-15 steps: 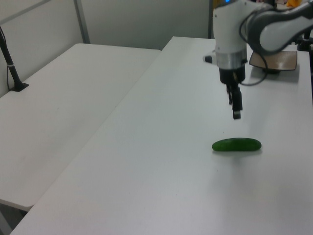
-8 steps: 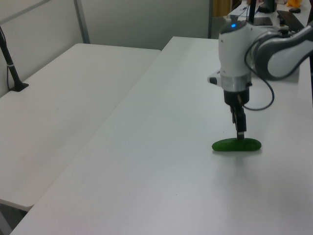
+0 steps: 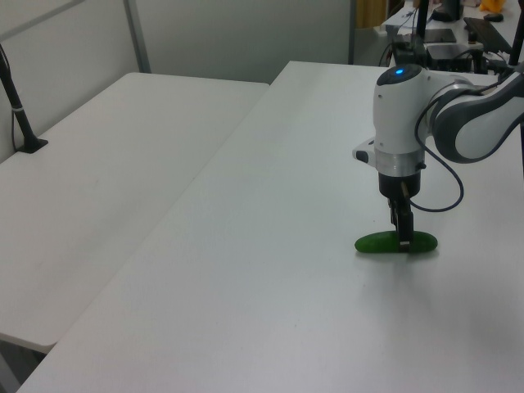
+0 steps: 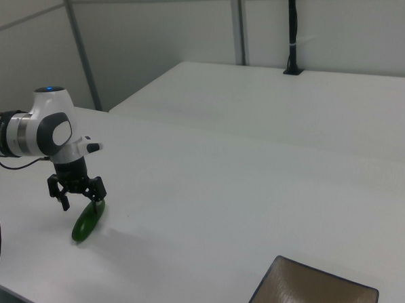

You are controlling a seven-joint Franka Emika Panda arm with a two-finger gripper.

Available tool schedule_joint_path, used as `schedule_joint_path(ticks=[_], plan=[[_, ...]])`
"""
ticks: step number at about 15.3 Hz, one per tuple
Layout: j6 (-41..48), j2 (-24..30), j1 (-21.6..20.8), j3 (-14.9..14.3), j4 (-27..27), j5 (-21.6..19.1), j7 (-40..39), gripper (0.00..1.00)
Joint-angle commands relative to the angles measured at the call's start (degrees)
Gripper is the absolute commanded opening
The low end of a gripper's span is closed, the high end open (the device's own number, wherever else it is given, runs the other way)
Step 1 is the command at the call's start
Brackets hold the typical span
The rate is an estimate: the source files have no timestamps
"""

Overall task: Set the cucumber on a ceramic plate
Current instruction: 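Close the gripper around the middle of the cucumber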

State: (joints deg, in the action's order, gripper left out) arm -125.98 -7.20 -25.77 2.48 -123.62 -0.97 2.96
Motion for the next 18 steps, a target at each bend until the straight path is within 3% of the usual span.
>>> schedule_joint_path(ticks=[1, 5, 9, 12, 16, 18], plan=[[-1.82, -0.79, -0.16, -0.02, -0.75, 3.07, 1.61, 1.0], [-1.99, -2.11, -0.25, -0.02, -0.75, 5.01, 1.96, 0.96], [-2.17, -2.29, -0.16, 0.07, -0.66, 5.01, 1.96, 0.65], [-1.99, -2.29, 0.02, 0.07, -0.66, 5.01, 2.31, 0.48], [-1.64, -2.11, 0.1, 0.07, -0.58, 5.01, 2.76, 0.1], [-1.29, -1.5, 0.19, 0.07, -0.57, 5.01, 2.76, 0.01]])
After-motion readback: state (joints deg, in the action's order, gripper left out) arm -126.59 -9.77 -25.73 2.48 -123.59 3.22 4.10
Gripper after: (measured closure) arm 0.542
